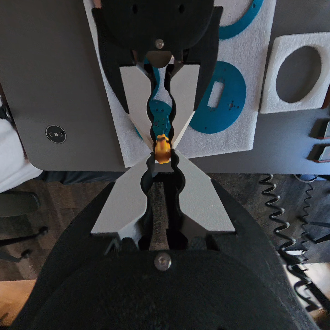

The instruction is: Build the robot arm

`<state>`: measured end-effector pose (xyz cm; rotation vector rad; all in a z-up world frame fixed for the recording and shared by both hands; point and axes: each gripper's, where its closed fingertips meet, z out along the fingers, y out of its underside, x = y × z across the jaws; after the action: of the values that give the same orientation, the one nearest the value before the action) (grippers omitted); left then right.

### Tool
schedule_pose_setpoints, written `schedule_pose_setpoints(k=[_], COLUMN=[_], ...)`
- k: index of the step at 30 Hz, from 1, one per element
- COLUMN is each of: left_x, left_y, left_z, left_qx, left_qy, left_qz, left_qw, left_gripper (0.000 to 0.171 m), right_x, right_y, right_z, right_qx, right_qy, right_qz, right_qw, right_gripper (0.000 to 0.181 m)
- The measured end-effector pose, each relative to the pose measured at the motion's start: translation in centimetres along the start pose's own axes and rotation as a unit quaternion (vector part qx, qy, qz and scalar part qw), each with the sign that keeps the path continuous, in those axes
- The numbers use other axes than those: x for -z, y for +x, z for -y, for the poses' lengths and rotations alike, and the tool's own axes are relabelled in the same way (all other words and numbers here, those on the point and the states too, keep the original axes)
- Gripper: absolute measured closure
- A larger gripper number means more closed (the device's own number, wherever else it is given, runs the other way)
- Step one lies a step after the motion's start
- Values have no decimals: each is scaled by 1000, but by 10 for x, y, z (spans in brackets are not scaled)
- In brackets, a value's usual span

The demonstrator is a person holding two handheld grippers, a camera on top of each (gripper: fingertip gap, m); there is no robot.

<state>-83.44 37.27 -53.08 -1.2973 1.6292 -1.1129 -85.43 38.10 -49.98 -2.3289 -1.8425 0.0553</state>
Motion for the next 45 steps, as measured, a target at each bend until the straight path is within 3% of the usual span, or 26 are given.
schedule_pose_setpoints(k=[7, 9, 11, 15, 19, 25, 29, 31, 33, 35, 39, 45], left_x=[-1, -1, 0, -1, -3, -3, -2, -2, -2, -2, -2, -1], left_y=[-2, -3, -2, -1, 2, 0, -2, -3, 0, 0, -1, 0], left_z=[0, -1, -1, 0, 0, 0, -2, -1, -1, -1, -1, -2], left_qx=[0, 2, 1, -1, -5, 3, 5, 6, 2, -2, 4, 0], left_qy=[-6, -7, -5, -6, -7, -5, -8, -8, -7, -8, -6, -7], left_qz=[10, 9, 7, 5, 1, -2, 7, 6, 3, 5, 3, 1], left_qw=[1000, 1000, 1000, 1000, 1000, 1000, 1000, 1000, 1000, 1000, 1000, 1000], left_gripper=[154, 154, 154, 154, 155, 154, 156, 156, 156, 156, 156, 156], right_x=[-1, -1, -1, 0, -3, -3, -3, -3, -3, -1, 6, -5], right_y=[2, 3, 2, 1, -3, 0, 5, 6, 4, -3, -2, 0], right_z=[-1, 1, 3, 7, 6, 5, 5, 5, 7, 9, 7, 0], right_qx=[-217, -246, -189, 18, 48, -83, -232, -258, -205, -102, 64, 87], right_qy=[25, 38, 32, 24, 11, 4, 24, 29, 26, 19, 12, -14], right_qz=[-16, -19, -22, -60, -30, -17, -18, -12, -7, -6, -42, -29], right_qw=[976, 968, 981, 998, 998, 996, 972, 966, 978, 995, 997, 996], right_gripper=[165, 164, 164, 160, 164, 165, 164, 165, 168, 157, 151, 163])
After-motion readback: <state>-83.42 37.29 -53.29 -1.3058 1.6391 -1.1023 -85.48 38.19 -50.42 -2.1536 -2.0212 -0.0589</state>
